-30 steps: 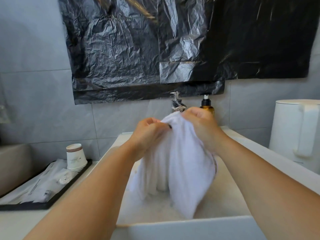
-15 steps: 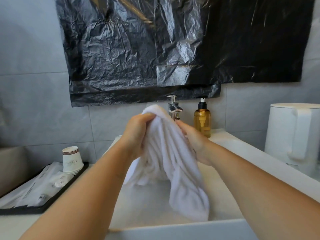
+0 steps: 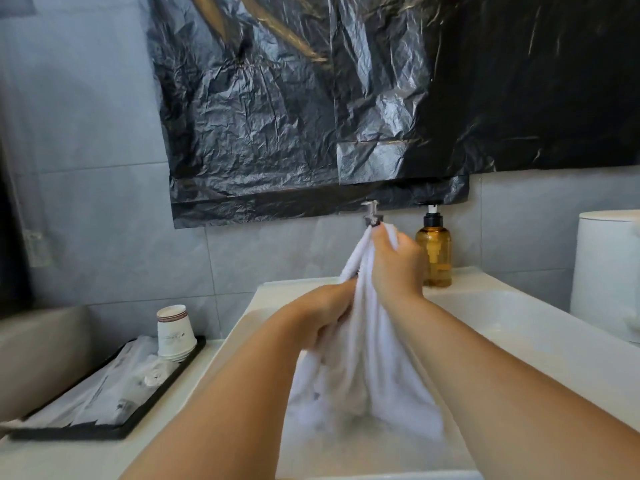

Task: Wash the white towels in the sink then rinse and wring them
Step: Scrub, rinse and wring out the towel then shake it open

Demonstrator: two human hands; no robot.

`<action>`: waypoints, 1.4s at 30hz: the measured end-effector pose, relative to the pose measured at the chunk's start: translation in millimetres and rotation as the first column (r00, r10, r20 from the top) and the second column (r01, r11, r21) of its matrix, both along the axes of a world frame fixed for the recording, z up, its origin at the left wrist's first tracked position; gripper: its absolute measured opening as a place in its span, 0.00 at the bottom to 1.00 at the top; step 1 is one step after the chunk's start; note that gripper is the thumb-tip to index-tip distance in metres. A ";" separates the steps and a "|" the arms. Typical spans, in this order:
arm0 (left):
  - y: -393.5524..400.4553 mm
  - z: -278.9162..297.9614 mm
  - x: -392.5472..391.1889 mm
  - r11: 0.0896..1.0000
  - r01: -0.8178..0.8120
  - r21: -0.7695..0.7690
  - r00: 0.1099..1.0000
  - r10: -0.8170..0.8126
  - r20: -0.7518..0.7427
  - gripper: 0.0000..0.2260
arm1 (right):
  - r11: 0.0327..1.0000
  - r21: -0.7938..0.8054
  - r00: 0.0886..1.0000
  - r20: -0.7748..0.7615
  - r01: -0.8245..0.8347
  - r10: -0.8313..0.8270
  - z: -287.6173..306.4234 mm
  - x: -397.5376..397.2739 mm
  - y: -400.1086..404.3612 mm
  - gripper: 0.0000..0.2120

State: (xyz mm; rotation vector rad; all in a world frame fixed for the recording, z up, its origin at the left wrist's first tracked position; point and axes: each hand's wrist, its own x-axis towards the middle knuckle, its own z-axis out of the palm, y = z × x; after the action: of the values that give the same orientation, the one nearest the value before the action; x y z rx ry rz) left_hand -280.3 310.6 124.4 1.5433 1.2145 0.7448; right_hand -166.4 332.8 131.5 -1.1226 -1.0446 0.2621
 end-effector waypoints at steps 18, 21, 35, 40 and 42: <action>-2.8 -6.6 28.4 0.993 -0.120 -0.013 0.886 0.113 0.450 0.14 | 0.966 -0.257 0.979 0.199 0.006 0.047 -15.2 2.6 5.8 0.19; 2.8 -3.5 9.5 0.969 -0.242 -0.054 0.818 0.234 0.526 0.16 | 0.982 -0.170 0.934 0.333 -0.076 0.130 -19.8 -27.0 -15.9 0.24; 3.5 -13.0 23.7 0.947 -0.318 0.041 0.846 0.264 0.463 0.12 | 0.930 -0.336 0.978 0.085 -0.152 0.190 -18.6 -15.7 -14.7 0.15; 3.4 -7.1 1.7 0.967 -0.248 0.059 0.846 0.186 0.499 0.15 | 0.990 -0.136 0.943 0.321 -0.048 0.090 -21.4 -42.9 -25.7 0.23; -6.8 -6.7 10.8 0.994 -0.106 0.032 0.904 0.083 0.419 0.16 | 0.991 -0.130 0.969 0.247 0.023 0.010 -16.8 -25.3 -19.9 0.23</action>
State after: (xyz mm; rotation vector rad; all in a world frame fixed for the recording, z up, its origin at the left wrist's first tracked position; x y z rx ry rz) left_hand -269.5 303.8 117.8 1.2848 0.9563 1.1170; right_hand -191.7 312.9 114.7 -1.3014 -1.2580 0.1913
